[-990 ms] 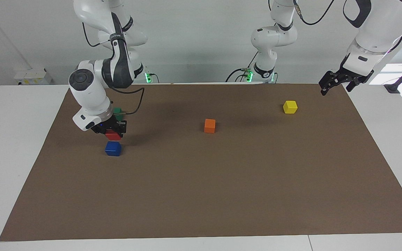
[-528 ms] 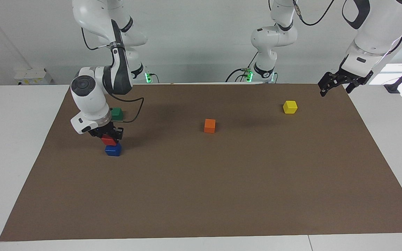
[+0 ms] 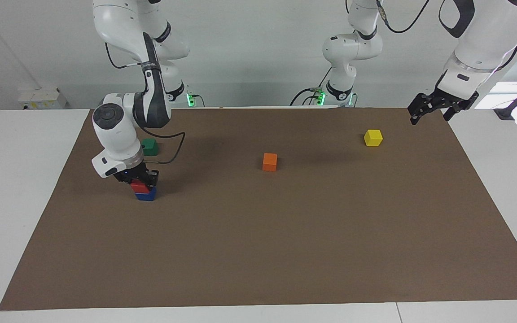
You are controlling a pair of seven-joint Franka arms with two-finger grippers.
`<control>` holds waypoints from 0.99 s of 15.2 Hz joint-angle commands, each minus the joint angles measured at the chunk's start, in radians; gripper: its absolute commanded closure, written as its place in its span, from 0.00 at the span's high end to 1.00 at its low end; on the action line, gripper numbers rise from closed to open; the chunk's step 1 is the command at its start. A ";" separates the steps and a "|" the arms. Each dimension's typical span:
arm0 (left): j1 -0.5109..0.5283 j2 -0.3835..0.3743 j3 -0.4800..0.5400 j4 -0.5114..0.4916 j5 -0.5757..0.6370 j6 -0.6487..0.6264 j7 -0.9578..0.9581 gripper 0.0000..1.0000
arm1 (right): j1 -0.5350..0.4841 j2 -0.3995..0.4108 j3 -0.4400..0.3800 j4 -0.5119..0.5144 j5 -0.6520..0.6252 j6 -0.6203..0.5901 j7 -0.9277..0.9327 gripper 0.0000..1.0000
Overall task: Transfer red block to right arm and stack on blue block
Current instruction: 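Lower the red cube onto the blue cube with the right gripper, then open the right gripper and lift it off the stacked cubes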
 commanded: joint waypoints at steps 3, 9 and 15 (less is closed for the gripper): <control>-0.028 -0.004 0.021 0.003 -0.049 0.015 -0.013 1.00 | -0.025 0.006 0.014 -0.012 -0.021 0.031 0.030 0.00; -0.034 -0.004 0.014 0.003 -0.049 0.017 -0.013 1.00 | -0.028 0.006 0.014 -0.001 -0.013 0.013 0.026 1.00; -0.044 -0.003 0.001 0.005 -0.048 0.023 -0.011 1.00 | -0.019 -0.008 0.017 0.155 -0.011 -0.189 -0.060 1.00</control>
